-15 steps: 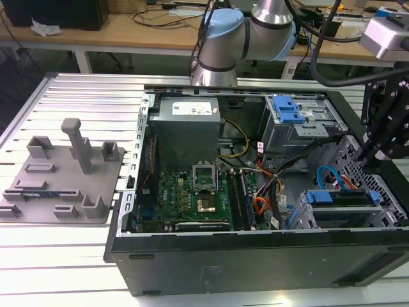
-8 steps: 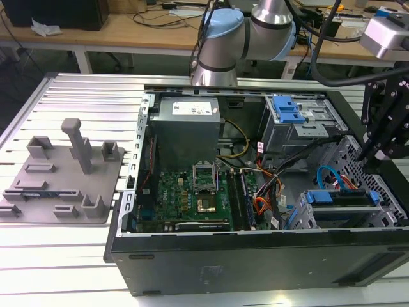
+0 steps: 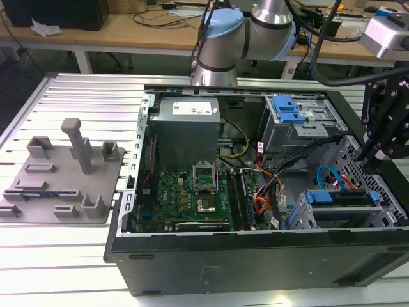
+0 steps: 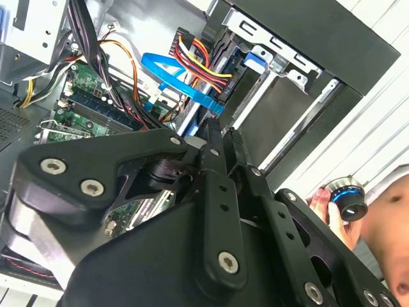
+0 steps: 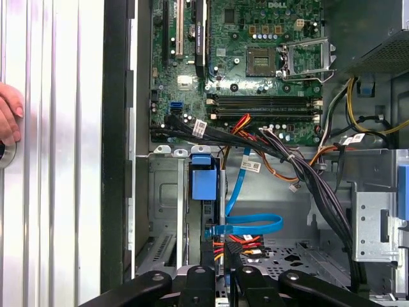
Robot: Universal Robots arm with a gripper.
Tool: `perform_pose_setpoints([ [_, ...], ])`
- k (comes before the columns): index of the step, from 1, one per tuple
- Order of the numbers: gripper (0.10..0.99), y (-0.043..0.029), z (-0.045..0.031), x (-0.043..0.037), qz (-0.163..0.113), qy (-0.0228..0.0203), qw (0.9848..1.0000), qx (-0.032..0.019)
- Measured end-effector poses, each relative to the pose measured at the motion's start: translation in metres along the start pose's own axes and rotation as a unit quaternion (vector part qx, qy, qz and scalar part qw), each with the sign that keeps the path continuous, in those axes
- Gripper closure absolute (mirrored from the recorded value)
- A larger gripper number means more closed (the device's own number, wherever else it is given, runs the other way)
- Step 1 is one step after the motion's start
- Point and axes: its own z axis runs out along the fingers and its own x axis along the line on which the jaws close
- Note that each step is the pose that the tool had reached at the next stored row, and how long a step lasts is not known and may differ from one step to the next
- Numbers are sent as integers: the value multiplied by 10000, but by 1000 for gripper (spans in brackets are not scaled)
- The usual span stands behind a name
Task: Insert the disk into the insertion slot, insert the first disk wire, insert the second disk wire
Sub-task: 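Insert the second disk wire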
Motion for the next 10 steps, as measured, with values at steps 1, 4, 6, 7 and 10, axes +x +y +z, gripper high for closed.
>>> perform_pose_setpoints([
  [1, 878, 0, 0, 0, 0, 0, 10000, 0],
  [4, 878, 0, -1, 0, 0, 0, 10000, 0],
  [6, 878, 0, -2, 0, 0, 0, 10000, 0],
  [7, 878, 0, -2, 0, 0, 0, 10000, 0],
  [10, 878, 0, -3, 0, 0, 0, 10000, 0],
])
